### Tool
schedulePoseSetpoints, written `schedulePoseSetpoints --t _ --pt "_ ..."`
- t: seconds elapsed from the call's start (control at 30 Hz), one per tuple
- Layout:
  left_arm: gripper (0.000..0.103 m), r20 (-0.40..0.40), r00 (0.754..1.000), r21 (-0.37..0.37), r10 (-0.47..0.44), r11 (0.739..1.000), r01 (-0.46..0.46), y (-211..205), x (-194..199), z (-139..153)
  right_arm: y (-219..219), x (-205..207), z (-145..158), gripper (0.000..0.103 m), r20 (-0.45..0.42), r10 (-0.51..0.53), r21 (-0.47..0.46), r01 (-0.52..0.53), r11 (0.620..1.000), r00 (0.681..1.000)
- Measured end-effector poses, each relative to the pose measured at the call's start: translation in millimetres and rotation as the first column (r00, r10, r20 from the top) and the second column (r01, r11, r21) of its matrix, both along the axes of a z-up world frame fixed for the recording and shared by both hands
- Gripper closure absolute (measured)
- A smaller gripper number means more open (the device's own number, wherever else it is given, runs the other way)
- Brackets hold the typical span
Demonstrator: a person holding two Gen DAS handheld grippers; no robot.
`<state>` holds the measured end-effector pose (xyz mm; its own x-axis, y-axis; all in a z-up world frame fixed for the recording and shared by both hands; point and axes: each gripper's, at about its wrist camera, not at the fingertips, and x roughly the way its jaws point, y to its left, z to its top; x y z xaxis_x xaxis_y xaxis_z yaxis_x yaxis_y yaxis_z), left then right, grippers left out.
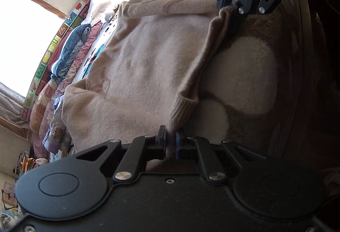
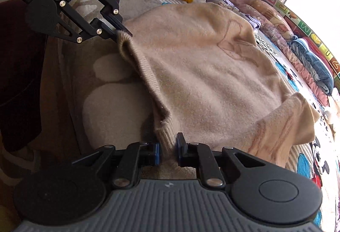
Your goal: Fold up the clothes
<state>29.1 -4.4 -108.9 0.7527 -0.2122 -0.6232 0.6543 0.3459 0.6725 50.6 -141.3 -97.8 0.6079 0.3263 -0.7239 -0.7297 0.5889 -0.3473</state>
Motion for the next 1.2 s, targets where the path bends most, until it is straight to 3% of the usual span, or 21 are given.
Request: schedulePoseSetpoints --t 0.17,0.27,0.4,0.5,0.6,0.67,0.73,0.83,0.9,0.93,1.0,1.07,1.13,1.2 --pt "0.097 0.038 0.999 0.063 0.015 0.998 -0.018 -9.8 -5.1 -14.2 3.1 1.5 -6.4 0.083 0.004 -0.049 0.016 0.049 0.999 0.999" --pt "0.095 0.018 1.0 0.079 0.011 0.997 -0.012 -8.3 -10.1 -10.3 5.5 -8.6 -9.5 0.082 0.04 -0.053 -0.006 0.053 0.999 0.998" --pt "0.092 -0.069 0.998 0.035 0.015 0.999 -0.013 1.6 -22.3 11.4 7.2 -27.2 -7.5 0.073 0.065 -0.029 -0.073 0.033 0.997 0.997" --pt "0.091 -0.021 0.997 -0.039 0.079 0.996 -0.079 5.0 -21.2 31.1 7.8 -37.2 -1.5 0.063 0.059 -0.004 -0.093 0.009 0.996 0.998" --pt "0.091 0.012 0.986 -0.141 0.167 0.976 -0.164 4.6 -11.3 49.6 5.6 -41.2 10.5 0.063 0.034 0.0 -0.043 0.001 0.999 0.999" --pt "0.091 -0.025 0.971 -0.247 0.24 0.939 -0.238 -0.8 4.8 58.4 4.6 -36.5 21.5 0.063 0.018 -0.013 0.039 0.012 0.999 1.0" --pt "0.091 -0.109 0.95 -0.352 0.294 0.882 -0.313 -5.5 20.6 58.9 7.3 -27.0 29.3 0.063 0.056 -0.085 0.126 0.078 0.989 0.995" --pt "0.091 -0.32 0.882 -0.486 0.346 0.739 -0.467 -1.6 40.3 38.9 2.4 -6.8 26.0 0.065 0.06 -0.22 0.304 0.192 0.933 0.974" --pt "0.089 -0.449 0.833 -0.523 0.324 0.66 -0.539 1.4 38.4 8.4 -2.5 3.8 6.8 0.067 0.024 -0.285 0.356 0.258 0.898 0.958" --pt "0.089 -0.373 0.869 -0.561 0.325 0.667 -0.49 -0.4 22.4 -3.6 -5.3 7.1 -3.9 0.066 -0.001 -0.309 0.367 0.288 0.884 0.951" --pt "0.089 -0.197 0.931 -0.552 0.306 0.751 -0.363 -10.6 -7.0 -12.5 -13.8 -1.2 -5.5 0.066 -0.017 -0.306 0.386 0.288 0.876 0.952" --pt "0.089 -0.156 0.943 -0.508 0.294 0.795 -0.332 -17.6 -12.9 -7.8 -22.4 -9.6 -7.1 0.065 -0.033 -0.302 0.404 0.289 0.868 0.953" --pt "0.088 -0.192 0.939 -0.525 0.287 0.778 -0.345 -12.5 -13.6 -3.8 -30.9 -17.9 -8.7 0.065 -0.049 -0.297 0.422 0.289 0.859 0.954" --pt "0.081 -0.235 0.94 -0.504 0.247 0.796 -0.335 -9.6 -14.7 -0.3 -39.5 -26.3 -10.3 0.065 -0.065 -0.293 0.44 0.29 0.85 0.954"
